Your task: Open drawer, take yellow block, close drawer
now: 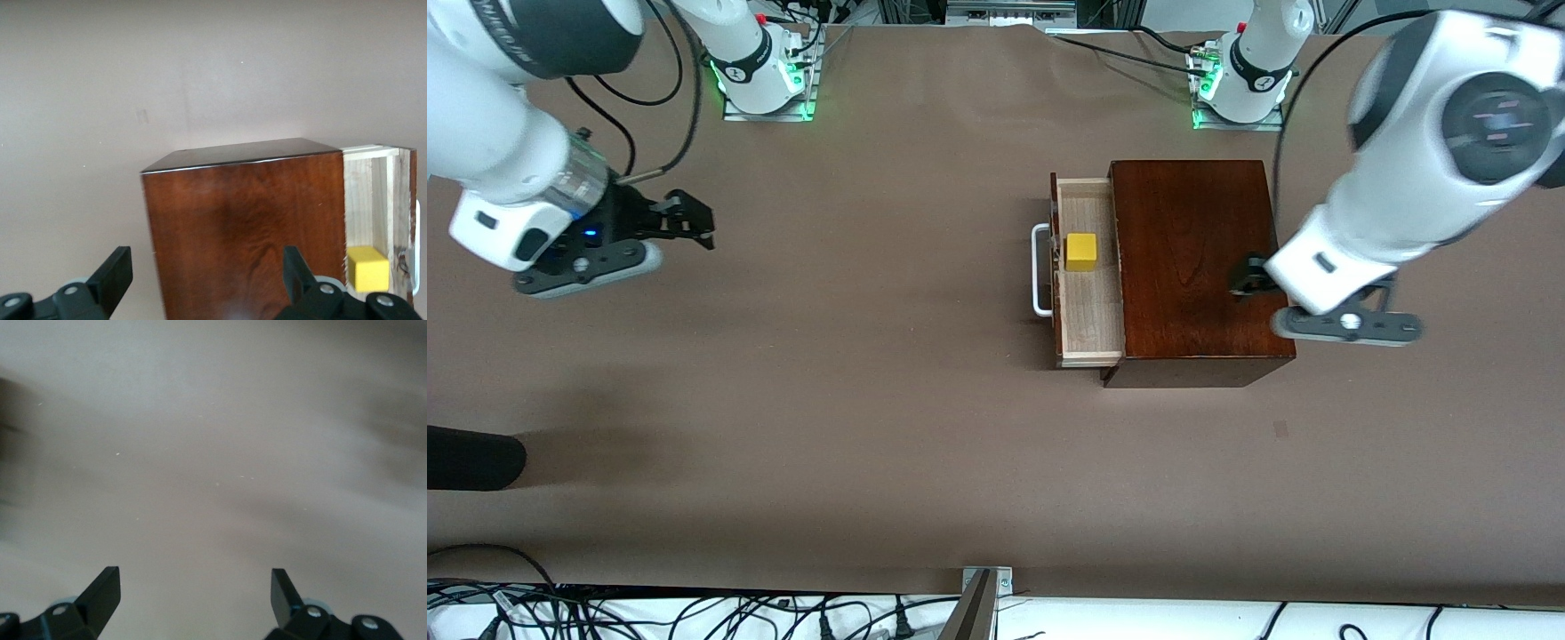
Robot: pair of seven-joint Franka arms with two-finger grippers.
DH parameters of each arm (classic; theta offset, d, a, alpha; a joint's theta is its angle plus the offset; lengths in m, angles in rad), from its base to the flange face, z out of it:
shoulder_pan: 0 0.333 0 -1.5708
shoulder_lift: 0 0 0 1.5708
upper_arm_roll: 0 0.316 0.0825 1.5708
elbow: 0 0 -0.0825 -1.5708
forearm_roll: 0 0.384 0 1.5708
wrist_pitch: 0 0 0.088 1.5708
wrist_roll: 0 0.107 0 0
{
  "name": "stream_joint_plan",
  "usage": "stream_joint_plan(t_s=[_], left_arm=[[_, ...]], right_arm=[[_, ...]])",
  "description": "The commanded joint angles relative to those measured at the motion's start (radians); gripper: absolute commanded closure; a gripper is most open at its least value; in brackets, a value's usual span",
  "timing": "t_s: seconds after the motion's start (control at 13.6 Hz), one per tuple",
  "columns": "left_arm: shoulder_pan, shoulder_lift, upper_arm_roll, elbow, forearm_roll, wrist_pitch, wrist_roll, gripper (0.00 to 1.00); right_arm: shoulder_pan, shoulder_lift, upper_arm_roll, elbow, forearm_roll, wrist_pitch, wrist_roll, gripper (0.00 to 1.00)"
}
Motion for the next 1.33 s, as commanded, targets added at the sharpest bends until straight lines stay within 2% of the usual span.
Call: stream_joint_plan(t_s=[0.0, 0.22, 0.3, 0.52, 0.59, 0.89, 1.03, 1.25], left_arm=[[-0.033, -0.144, 0.16, -0.145, -0.08, 0.018, 0.231, 0.0], [-0.07, -0.246, 0.286, -0.255, -0.086, 0.14, 0.275, 0.0], [-0.07, -0.263, 0.306, -0.269, -0.086, 0.155, 0.277, 0.0], [-0.069, -0.339, 0.307, -0.375, -0.076, 0.155, 0.272, 0.0], [-0.066, -0.349, 0.302, -0.38, -0.076, 0.144, 0.273, 0.0], [-0.063, -0.347, 0.296, -0.377, -0.074, 0.147, 0.272, 0.0], [-0.063, -0.35, 0.296, -0.375, -0.074, 0.147, 0.274, 0.0], [-0.058, -0.361, 0.297, -0.376, -0.086, 0.118, 0.28, 0.0]], right_arm=[[0.013, 0.03, 0.082, -0.004, 0.005, -0.005, 0.005, 0.0], [0.098, 0.069, 0.129, -0.006, 0.028, 0.009, 0.007, 0.0], [0.142, 0.079, 0.132, -0.006, 0.034, 0.035, 0.012, 0.0], [0.196, 0.122, 0.138, -0.001, 0.039, 0.149, -0.069, 0.0], [0.217, 0.154, 0.148, 0.031, 0.039, 0.188, -0.126, 0.0], [0.315, 0.355, 0.184, 0.239, 0.039, 0.2, -0.195, 0.0], [0.357, 0.42, 0.219, 0.314, 0.025, 0.228, -0.246, 0.0], [0.432, 0.478, 0.219, 0.368, 0.01, 0.268, -0.29, 0.0]])
